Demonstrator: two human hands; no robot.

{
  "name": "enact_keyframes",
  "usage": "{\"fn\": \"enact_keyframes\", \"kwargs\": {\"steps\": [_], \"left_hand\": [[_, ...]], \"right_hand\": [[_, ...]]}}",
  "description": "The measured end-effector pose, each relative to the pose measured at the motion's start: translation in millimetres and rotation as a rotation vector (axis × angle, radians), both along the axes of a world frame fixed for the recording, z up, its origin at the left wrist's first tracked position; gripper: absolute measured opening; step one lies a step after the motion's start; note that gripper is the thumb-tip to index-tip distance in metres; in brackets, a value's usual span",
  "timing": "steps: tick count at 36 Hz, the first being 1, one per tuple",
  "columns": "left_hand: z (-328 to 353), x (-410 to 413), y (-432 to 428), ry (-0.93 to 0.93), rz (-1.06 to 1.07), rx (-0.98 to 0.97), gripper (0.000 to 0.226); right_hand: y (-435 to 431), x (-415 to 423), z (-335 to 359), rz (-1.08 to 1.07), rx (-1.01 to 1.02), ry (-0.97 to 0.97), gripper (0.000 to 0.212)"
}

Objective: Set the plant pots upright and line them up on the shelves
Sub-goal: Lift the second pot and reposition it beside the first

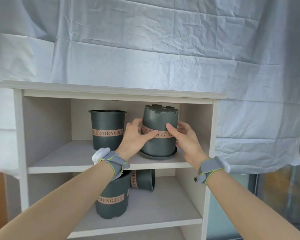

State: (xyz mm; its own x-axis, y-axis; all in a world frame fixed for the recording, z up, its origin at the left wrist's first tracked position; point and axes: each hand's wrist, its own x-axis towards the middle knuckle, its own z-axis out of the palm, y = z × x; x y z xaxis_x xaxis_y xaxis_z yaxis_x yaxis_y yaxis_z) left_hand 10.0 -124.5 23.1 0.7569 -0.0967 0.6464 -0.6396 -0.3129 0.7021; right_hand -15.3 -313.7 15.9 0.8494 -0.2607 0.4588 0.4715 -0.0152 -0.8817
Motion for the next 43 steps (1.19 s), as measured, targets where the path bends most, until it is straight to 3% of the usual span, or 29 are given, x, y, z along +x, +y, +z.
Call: {"fn": "enact_keyframes", "kwargs": {"steps": [9, 13, 17, 22, 26, 31, 34, 43], "left_hand": [[1.3, -42.4, 19.8, -0.006, -0.223, -0.015, 0.059], [11.5, -61.1, 30.1, 0.024, -0.299, 0.012, 0.054], [23.7, -80.8, 40.5, 0.04, -0.281, 0.105, 0.041], [31.8, -98.3, 45.2, 0.085, -0.255, 0.164, 0.041], [34.0, -106.3, 45.6, 0.215, -0.28, 0.124, 0.035], [29.8, -112.4, 49.3, 0.397, -0.369, 0.003, 0.026], [25.7, -108.8, 46.5, 0.474, -0.378, -0.052, 0.034], [16.3, -91.9, 25.7, 0.435, -0.363, -0.208, 0.047]], "right_hand": [[3.1, -47.3, 0.5, 0.011, -0.087, -0.033, 0.064], [2.0, -68.6, 9.8, 0.002, -0.116, -0.031, 0.075], [2.1, -93.3, 26.8, -0.002, -0.144, 0.078, 0.081], [1.2, -114.9, 41.4, 0.05, -0.187, 0.28, 0.084], [-2.5, -123.9, 39.2, 0.118, -0.148, 0.329, 0.041], [-6.4, -129.3, 34.0, 0.231, 0.0, 0.456, 0.014], [-4.1, -126.7, 33.5, 0.295, 0.207, 0.486, 0.01], [-12.2, -106.2, 16.7, 0.229, 0.278, 0.367, 0.023]]}}
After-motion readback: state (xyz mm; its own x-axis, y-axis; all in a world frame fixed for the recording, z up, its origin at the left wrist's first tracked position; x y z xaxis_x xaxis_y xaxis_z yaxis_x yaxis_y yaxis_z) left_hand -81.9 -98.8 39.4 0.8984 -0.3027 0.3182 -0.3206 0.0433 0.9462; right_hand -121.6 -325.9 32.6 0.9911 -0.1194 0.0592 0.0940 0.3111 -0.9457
